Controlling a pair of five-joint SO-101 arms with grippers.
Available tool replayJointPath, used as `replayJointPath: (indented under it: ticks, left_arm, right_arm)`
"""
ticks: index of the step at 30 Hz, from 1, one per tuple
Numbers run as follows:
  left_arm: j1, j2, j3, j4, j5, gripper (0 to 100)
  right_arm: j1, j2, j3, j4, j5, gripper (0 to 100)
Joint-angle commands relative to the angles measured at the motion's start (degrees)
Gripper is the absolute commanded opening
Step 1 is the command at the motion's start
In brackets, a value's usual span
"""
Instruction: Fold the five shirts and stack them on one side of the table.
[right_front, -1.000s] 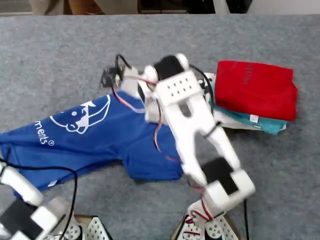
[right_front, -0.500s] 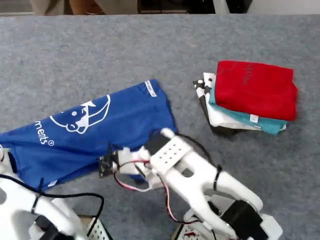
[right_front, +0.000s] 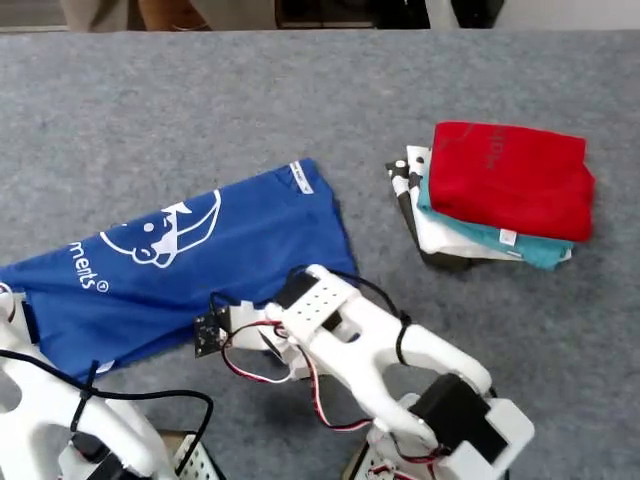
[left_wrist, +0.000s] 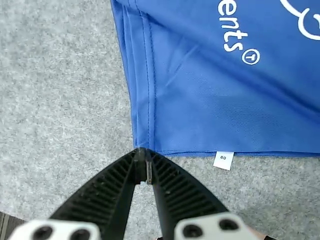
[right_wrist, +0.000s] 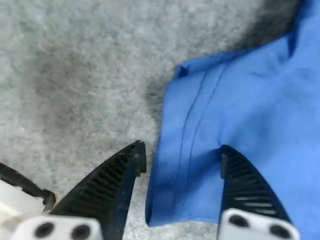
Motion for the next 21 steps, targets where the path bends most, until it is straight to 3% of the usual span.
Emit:
replayJointPath:
  ticks: [1,9,21]
  left_arm:
    - [0.2,-1.3,-0.5,-0.6,-0.4,2]
    - [0.1,-1.3,-5.8,-0.2,-0.4,2]
    - [0.1,-1.3,-6.9,-0.2,-0.4,2]
  right_arm:
    - [0.5,3.4,-1.2,-0.3,-2.4,26.2]
    - [1.9,5.5,-3.0,-0.3,-5.7,5.0]
    - [6.9,8.2,-7.1,0.9,-9.5,0.2]
